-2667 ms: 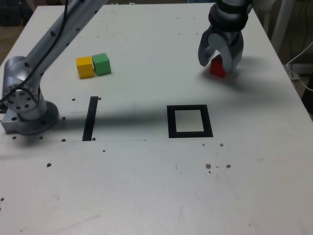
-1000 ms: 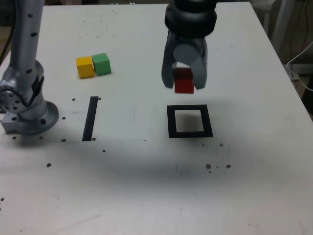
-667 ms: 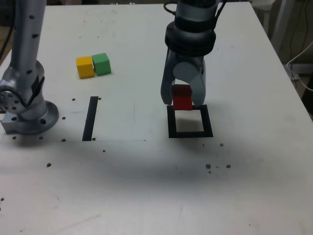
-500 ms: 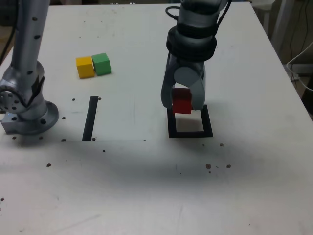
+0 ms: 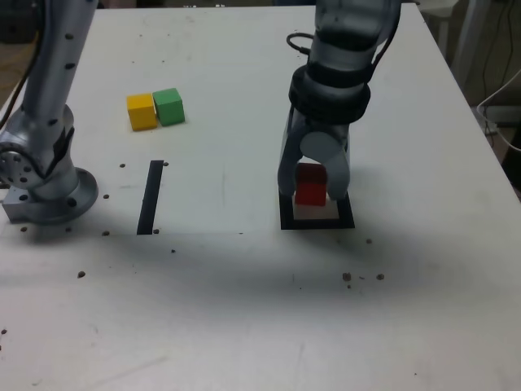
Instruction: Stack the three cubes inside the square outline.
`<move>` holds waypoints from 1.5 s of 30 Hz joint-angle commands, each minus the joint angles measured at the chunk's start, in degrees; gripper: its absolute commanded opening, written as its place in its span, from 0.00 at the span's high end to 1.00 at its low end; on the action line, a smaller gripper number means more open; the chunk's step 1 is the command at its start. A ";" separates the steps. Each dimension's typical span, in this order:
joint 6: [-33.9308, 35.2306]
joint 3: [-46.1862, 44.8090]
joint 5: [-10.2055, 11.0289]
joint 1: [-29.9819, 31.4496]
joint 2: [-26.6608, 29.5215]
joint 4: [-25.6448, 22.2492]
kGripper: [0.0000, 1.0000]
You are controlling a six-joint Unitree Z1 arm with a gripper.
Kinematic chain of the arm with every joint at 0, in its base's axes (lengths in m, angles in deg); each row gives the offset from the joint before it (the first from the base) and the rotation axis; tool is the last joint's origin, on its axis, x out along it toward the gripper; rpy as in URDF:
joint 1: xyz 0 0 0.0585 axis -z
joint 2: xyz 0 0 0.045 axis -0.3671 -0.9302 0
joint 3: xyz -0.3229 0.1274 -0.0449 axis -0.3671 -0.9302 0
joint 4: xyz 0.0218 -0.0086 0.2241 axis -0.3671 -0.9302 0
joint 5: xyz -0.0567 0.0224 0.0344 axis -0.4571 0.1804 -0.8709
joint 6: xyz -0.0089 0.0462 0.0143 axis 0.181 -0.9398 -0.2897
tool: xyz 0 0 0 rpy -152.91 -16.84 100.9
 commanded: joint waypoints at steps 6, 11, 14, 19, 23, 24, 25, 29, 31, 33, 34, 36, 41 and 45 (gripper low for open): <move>0.18 -0.62 0.75 -0.35 -1.01 0.96 0.67; 0.19 -0.55 0.59 -0.46 -1.18 1.29 0.65; 0.18 -0.75 0.28 -0.46 -1.26 1.49 0.62; 0.09 -0.90 0.17 -0.46 -1.32 1.58 0.49; -0.03 -0.90 0.18 -0.46 -1.34 1.65 0.36; -0.05 -0.90 0.18 -0.46 -1.34 1.60 0.33; -0.06 -0.92 0.18 -0.46 -1.34 1.52 0.30; -0.06 -0.97 0.27 -0.46 -1.35 1.05 0.18; -0.06 -0.99 0.53 -0.46 -1.29 0.79 0.12; -0.06 -0.97 1.12 -0.46 -1.08 0.61 0.06; -0.05 -0.95 1.56 -0.46 -0.88 0.53 0.04; -0.06 -0.92 2.74 -0.46 -0.15 0.49 0.01; -0.04 -1.46 4.21 -0.46 2.11 0.53 0.01; 0.94 -3.09 3.93 -0.47 4.25 0.07 0.01</move>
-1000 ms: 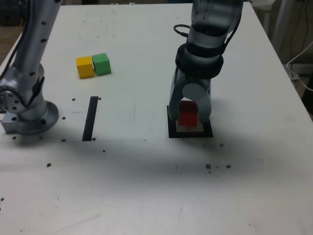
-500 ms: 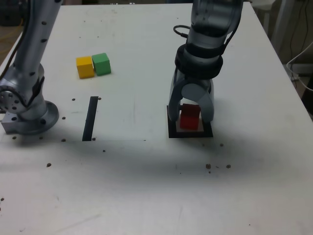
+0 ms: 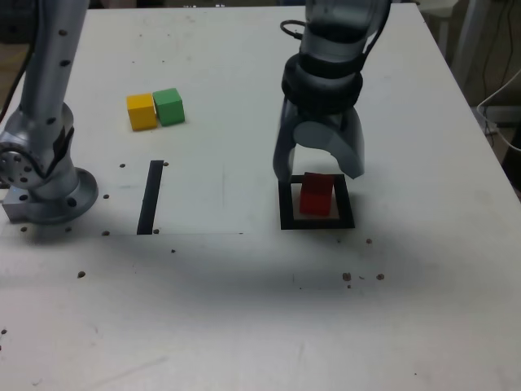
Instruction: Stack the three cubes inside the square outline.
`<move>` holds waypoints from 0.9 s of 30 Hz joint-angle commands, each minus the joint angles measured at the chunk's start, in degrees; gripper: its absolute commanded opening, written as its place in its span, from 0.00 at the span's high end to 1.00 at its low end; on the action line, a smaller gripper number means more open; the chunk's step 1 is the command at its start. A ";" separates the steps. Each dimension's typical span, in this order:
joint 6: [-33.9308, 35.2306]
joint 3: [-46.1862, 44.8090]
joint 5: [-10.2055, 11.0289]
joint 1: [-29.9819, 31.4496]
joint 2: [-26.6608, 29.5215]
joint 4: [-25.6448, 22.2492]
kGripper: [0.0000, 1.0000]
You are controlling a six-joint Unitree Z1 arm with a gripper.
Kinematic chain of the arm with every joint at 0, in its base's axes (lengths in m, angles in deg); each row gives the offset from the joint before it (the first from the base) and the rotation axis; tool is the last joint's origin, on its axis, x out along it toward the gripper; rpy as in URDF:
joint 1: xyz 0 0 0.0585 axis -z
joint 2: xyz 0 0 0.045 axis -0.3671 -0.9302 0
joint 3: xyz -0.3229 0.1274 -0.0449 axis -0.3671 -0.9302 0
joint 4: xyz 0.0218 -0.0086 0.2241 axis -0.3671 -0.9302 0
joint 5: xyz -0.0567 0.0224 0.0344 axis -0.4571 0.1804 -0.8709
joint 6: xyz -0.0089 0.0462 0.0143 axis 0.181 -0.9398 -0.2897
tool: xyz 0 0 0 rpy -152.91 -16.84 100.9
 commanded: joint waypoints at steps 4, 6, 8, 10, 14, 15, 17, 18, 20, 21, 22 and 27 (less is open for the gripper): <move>1.87 -2.70 -0.12 -0.37 3.94 -0.62 0.01; 2.00 -3.69 0.37 -0.55 5.57 -1.05 0.00; 1.79 -4.51 1.15 -0.69 7.20 -2.18 0.00; 1.49 -5.48 2.00 -0.95 9.10 -4.01 0.00; 1.13 -7.98 2.47 -2.17 12.33 -6.64 0.00; 1.08 -8.74 2.46 -2.64 13.13 -7.00 0.00; 0.86 -10.15 2.46 -3.81 14.68 -7.55 0.00; 0.74 -10.76 2.48 -4.49 15.36 -7.85 0.00; 0.14 -11.84 2.56 -6.14 16.49 -8.53 0.00; -0.37 -12.33 2.61 -7.11 16.92 -8.89 0.00; -1.01 -12.83 2.69 -8.13 17.30 -9.23 0.00; -5.27 -15.71 3.70 -13.34 18.96 -9.93 0.00</move>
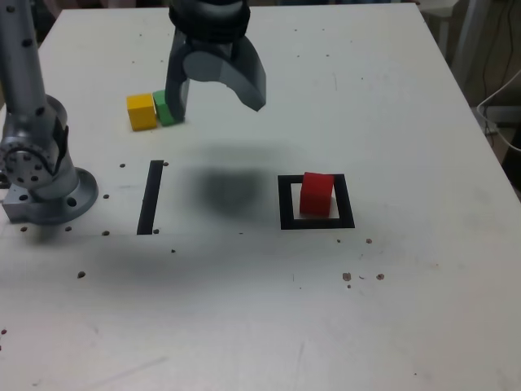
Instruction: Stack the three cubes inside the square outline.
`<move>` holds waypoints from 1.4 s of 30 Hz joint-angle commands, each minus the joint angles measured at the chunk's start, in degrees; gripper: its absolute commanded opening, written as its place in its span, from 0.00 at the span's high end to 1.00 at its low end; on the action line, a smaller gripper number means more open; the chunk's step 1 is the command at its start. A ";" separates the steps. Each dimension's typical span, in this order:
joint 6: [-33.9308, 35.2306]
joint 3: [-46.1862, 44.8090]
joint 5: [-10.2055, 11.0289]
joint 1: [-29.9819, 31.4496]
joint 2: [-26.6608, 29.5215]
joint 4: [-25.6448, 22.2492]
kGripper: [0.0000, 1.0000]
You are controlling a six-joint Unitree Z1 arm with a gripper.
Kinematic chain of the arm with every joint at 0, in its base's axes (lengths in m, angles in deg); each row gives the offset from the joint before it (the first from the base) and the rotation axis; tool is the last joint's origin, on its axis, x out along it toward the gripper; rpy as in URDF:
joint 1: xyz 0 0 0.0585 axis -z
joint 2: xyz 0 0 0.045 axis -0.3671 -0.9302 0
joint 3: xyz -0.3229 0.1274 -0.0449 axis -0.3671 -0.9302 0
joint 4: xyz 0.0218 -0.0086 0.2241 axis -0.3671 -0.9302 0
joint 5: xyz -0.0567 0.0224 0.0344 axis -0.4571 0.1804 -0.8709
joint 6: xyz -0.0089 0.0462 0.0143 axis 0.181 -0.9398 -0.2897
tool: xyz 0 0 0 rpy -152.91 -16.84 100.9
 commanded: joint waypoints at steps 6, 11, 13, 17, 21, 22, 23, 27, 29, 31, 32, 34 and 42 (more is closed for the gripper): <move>-7.29 -3.48 3.93 -6.47 2.41 0.30 0.00; -13.68 -5.68 8.04 -9.36 4.36 1.97 0.00; -17.01 -6.51 9.36 -9.90 5.16 3.22 0.00; -22.79 -8.84 11.62 -10.00 6.60 6.06 0.00; -25.87 -13.04 16.64 -9.98 8.44 8.81 0.01; -26.47 -13.93 18.05 -9.98 8.92 9.56 0.01; -27.06 -14.70 19.55 -9.98 9.33 10.27 0.01; -29.87 -16.81 23.71 -9.84 10.40 12.14 0.01; -30.95 -17.37 24.59 -9.52 10.59 11.71 0.01; -31.93 -17.46 24.69 -8.92 10.98 10.47 0.00; -32.21 -17.41 24.68 -8.56 11.30 9.62 0.00; -32.48 -17.17 24.67 -7.97 12.15 7.31 0.01; -36.18 -16.25 26.32 -7.52 14.20 3.35 0.09</move>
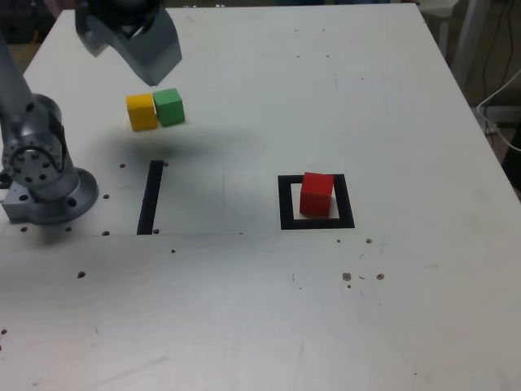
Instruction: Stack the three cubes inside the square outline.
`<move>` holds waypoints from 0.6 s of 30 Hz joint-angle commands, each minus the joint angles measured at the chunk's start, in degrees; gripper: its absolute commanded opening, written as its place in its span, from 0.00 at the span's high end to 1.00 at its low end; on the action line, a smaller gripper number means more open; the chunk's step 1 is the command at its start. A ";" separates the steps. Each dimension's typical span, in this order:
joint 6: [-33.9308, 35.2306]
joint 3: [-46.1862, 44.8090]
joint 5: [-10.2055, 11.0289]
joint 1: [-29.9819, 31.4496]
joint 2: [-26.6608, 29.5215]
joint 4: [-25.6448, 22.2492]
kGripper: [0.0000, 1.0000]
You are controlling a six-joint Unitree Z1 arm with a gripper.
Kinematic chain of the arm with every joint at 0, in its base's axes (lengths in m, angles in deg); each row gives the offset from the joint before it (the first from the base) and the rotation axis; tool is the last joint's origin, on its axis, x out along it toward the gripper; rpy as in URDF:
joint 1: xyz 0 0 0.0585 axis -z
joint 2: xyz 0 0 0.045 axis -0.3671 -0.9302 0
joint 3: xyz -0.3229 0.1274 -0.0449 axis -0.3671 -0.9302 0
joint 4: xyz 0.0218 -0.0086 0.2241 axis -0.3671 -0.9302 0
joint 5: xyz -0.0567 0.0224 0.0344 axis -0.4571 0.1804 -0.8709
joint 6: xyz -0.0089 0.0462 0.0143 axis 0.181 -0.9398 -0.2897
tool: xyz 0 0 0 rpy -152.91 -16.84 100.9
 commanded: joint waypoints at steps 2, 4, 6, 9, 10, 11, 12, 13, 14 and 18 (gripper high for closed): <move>-3.22 0.55 -0.03 -0.23 -0.42 1.40 0.10; -5.08 0.71 -0.35 -0.48 -1.23 2.29 0.10; -7.32 0.87 -1.13 -0.86 -2.54 3.47 0.10; -12.44 1.59 -3.37 -1.73 -5.07 5.68 0.08; -14.61 1.95 -4.27 -2.10 -5.83 6.54 0.07; -16.79 2.29 -5.09 -2.52 -6.45 7.33 0.07; -18.90 2.59 -5.75 -3.00 -6.92 8.06 0.06; -20.89 2.83 -6.25 -3.51 -7.21 8.74 0.06; -23.25 2.92 -6.66 -4.24 -7.37 9.58 0.06; -28.71 1.52 -6.77 -6.98 -6.95 12.08 0.06</move>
